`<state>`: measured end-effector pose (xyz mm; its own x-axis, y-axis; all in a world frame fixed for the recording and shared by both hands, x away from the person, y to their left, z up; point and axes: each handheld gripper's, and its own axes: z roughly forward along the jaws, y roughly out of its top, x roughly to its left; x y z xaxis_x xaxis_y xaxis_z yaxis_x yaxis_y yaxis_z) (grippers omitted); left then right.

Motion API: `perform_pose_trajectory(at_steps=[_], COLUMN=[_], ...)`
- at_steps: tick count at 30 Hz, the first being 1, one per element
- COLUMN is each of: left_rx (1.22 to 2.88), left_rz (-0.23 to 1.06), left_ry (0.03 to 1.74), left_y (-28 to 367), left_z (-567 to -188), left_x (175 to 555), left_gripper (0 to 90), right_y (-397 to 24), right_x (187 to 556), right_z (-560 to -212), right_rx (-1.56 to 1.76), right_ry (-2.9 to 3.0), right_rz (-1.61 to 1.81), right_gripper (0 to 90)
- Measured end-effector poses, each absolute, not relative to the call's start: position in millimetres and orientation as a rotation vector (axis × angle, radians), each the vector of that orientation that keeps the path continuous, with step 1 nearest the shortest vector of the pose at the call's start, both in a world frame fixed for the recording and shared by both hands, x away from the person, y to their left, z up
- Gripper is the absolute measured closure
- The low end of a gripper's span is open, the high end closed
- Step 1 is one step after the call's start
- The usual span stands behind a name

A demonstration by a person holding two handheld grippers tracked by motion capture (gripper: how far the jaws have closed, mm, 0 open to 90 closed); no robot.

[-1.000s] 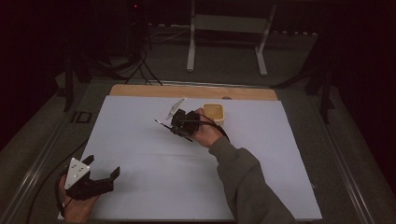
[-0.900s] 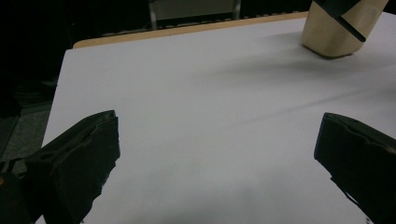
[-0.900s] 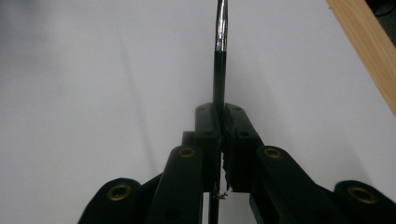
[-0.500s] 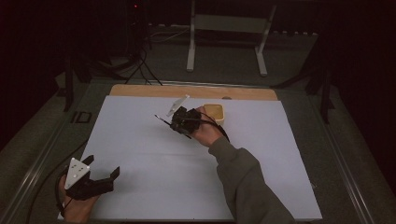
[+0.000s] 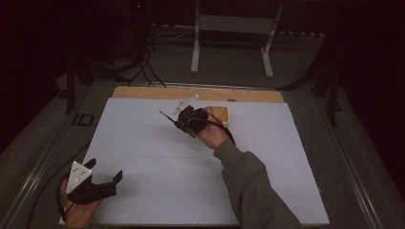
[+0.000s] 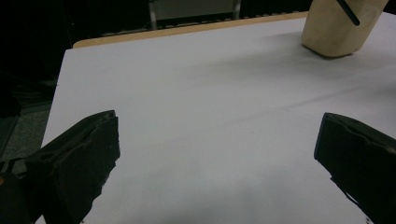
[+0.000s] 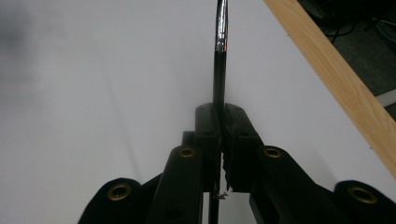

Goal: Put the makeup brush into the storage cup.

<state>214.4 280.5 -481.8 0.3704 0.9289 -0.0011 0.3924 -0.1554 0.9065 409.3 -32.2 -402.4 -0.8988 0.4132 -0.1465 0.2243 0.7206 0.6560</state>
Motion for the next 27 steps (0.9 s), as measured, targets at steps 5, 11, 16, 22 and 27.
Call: perform_pose_trajectory(at_steps=[5, 11, 16, 22, 27], left_rx=[1.729, 1.730, 1.729, 1.727, 1.727], left_rz=[0.746, 0.746, 0.746, 0.746, 0.747], left_ry=[1.173, 1.173, 1.173, 1.173, 1.173], left_y=[280.4, 280.4, 280.5, 280.6, 280.6], left_z=[-481.8, -481.9, -481.9, -481.8, -481.7], left_x=[214.5, 214.6, 214.5, 214.4, 214.3], left_gripper=[1.4, 1.4, 1.4, 1.4, 1.4], right_y=[-35.7, -39.0, -41.5, -44.1, -45.9], right_x=[410.2, 411.5, 412.4, 413.3, 413.7], right_z=[-399.3, -396.4, -394.9, -392.6, -390.9], right_rx=[0.527, 0.543, 0.558, 0.577, 0.591], right_ry=[2.613, 2.589, 2.564, 2.540, 2.518], right_rz=[0.976, 0.999, 1.013, 1.034, 1.050], right_gripper=[85.2, 85.2, 85.2, 85.2, 85.2])
